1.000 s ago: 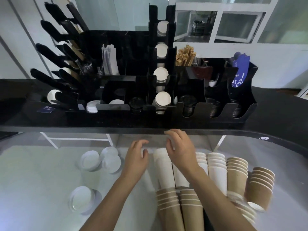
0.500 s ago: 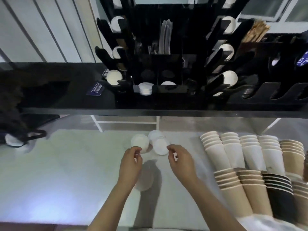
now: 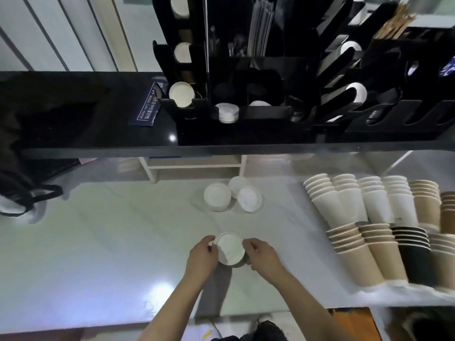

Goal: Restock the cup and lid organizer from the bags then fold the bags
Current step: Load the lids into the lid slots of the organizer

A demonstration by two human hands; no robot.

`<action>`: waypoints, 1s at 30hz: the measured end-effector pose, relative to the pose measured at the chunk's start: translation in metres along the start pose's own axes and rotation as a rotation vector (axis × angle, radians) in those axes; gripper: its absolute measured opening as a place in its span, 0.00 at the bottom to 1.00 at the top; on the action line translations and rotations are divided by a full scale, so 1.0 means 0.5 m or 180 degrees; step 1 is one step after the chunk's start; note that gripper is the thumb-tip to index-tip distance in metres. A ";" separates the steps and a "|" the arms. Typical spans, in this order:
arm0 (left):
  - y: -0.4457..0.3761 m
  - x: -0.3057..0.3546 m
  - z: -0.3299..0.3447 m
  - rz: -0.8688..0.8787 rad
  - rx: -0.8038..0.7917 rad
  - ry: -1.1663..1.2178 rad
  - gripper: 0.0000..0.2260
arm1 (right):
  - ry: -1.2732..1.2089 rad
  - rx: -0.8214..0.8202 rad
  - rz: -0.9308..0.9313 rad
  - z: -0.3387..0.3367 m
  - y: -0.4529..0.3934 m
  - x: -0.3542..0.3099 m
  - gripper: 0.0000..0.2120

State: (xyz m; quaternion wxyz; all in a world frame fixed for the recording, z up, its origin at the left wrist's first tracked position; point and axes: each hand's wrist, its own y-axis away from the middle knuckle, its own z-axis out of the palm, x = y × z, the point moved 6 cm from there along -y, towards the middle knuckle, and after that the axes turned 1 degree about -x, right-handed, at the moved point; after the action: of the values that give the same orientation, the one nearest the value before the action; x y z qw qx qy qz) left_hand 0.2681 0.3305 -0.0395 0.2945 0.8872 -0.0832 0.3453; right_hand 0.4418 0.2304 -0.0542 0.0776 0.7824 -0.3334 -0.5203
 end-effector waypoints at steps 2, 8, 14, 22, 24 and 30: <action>0.005 0.007 0.002 0.0011 -0.0015 0.0041 0.17 | -0.0264 -0.0079 0.0073 0.008 0.001 0.003 0.10; 0.006 0.050 -0.031 0.0177 0.0275 0.0799 0.16 | -0.1084 0.0231 -0.0162 -0.037 -0.011 -0.033 0.09; 0.022 0.151 -0.074 0.0476 0.0446 0.1983 0.18 | -0.1465 0.0057 -0.0730 -0.125 -0.006 -0.140 0.17; 0.060 0.309 -0.087 0.0664 0.0325 0.2780 0.20 | -0.1380 0.0109 -0.1444 -0.242 0.028 -0.258 0.21; 0.068 0.334 -0.090 0.0692 0.0273 0.2826 0.24 | -0.1360 0.0109 -0.1580 -0.258 0.035 -0.273 0.22; 0.081 0.392 -0.102 0.0920 0.0167 0.3208 0.26 | -0.1360 -0.0057 -0.1799 -0.294 0.048 -0.306 0.26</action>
State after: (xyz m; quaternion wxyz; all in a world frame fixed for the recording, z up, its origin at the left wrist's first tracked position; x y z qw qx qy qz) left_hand 0.3715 0.3381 0.1390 0.2250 0.5976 -0.0442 0.7683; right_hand 0.5224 0.2709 0.1392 -0.1341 0.7165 -0.1080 -0.6760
